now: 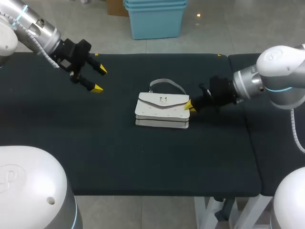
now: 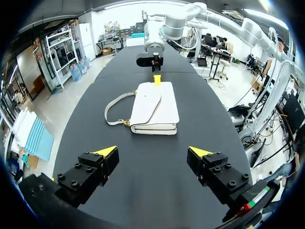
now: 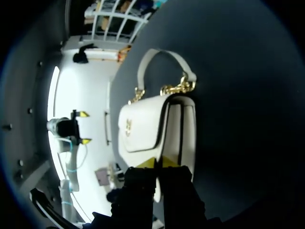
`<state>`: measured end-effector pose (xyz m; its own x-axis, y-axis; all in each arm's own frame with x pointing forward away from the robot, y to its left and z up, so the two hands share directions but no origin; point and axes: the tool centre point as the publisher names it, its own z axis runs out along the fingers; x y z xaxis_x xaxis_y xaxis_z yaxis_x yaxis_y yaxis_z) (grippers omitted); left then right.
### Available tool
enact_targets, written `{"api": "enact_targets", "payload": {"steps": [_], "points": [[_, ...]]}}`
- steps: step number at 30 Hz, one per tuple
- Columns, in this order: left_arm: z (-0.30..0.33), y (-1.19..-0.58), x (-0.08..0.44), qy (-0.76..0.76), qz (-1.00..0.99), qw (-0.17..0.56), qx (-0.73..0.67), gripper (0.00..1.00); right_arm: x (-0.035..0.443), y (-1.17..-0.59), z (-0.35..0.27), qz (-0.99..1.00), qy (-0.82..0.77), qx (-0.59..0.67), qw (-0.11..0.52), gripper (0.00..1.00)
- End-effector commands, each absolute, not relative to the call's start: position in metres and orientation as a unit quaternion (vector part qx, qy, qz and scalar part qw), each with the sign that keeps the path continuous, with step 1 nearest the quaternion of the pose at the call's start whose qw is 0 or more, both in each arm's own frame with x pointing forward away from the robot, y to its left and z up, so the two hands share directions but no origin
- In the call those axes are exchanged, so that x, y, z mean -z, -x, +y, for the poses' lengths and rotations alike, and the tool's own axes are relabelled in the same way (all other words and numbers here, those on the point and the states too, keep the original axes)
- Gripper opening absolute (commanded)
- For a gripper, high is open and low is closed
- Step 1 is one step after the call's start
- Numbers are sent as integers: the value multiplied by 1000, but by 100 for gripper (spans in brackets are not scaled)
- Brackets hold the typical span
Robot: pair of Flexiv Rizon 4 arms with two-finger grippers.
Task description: Pick up the bag, open it, inspect its contents, close it, and place it on the opposite side
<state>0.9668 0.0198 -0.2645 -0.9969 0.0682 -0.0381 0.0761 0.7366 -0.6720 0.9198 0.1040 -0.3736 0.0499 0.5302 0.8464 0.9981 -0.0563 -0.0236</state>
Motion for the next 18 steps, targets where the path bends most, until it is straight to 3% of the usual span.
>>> {"api": "enact_targets", "payload": {"steps": [1, 18], "points": [[20, -967, 265, -39, 931, 6, 362, 100, 374, -924, 114, -603, 636, 339, 344, 0], [20, -967, 265, -39, 931, 6, 362, 100, 369, -915, 126, -591, 639, 356, 340, 0]]}}
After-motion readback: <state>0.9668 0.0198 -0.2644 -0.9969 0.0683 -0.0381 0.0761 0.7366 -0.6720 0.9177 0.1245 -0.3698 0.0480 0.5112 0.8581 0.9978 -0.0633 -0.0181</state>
